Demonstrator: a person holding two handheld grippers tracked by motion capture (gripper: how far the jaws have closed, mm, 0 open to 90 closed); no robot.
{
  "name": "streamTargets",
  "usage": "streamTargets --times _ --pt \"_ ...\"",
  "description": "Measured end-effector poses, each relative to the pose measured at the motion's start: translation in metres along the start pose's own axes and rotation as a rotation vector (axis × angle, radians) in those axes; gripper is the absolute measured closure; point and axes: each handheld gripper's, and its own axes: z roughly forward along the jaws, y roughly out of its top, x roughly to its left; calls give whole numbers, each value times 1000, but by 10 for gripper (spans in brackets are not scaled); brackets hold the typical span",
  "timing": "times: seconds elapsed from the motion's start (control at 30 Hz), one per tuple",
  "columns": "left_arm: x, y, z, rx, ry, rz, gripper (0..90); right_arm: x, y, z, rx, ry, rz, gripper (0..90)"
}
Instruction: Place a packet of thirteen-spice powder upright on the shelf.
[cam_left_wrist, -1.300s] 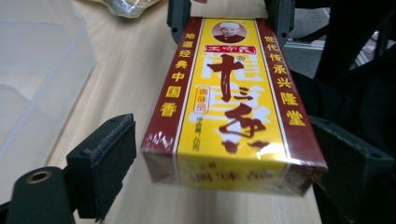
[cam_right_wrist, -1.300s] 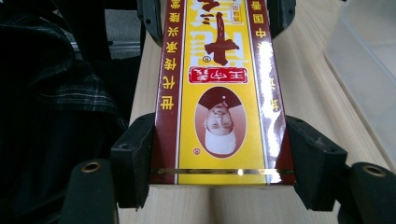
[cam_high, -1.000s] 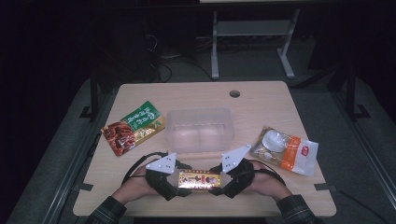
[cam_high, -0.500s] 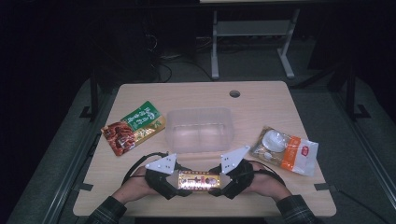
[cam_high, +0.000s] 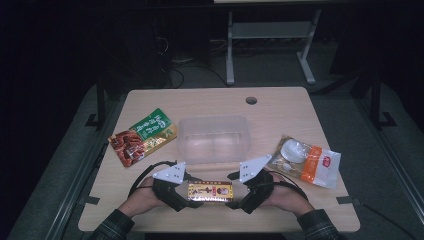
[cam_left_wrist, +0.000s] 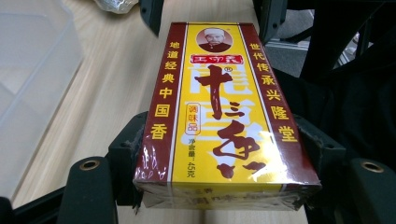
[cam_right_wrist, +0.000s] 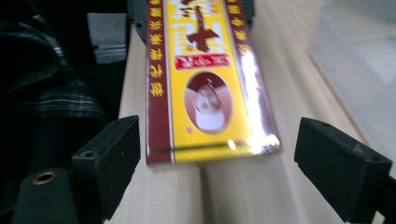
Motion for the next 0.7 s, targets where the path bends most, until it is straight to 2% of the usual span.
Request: streamTargets --times 0.07,0.2,0.23,0.27,0.37,0.43,0.53,0.67,0.7 --pt "1 0 -2 11 5 0 318 0 -5 -4 -22 -20 18 137" --pt "4 0 -6 22 16 -13 318 4 -21 -11 -3 -64 63 135" --pt "5 0 -8 18 23 -21 318 7 -25 -13 -2 -75 87 135" --pt "5 0 -8 18 23 -21 318 7 -25 -13 -2 -75 87 135" --pt "9 1 -12 30 36 -28 317 14 -39 -19 28 -148 146 137" --pt "12 3 -14 26 43 -38 317 18 -44 -21 35 -177 194 139" --pt "18 7 -20 18 54 -40 317 24 -51 -26 34 -226 232 140" --pt "27 13 -27 15 78 -33 317 30 -60 -33 13 -271 277 139" --pt "29 15 -28 12 83 -36 317 32 -63 -34 7 -271 287 139"
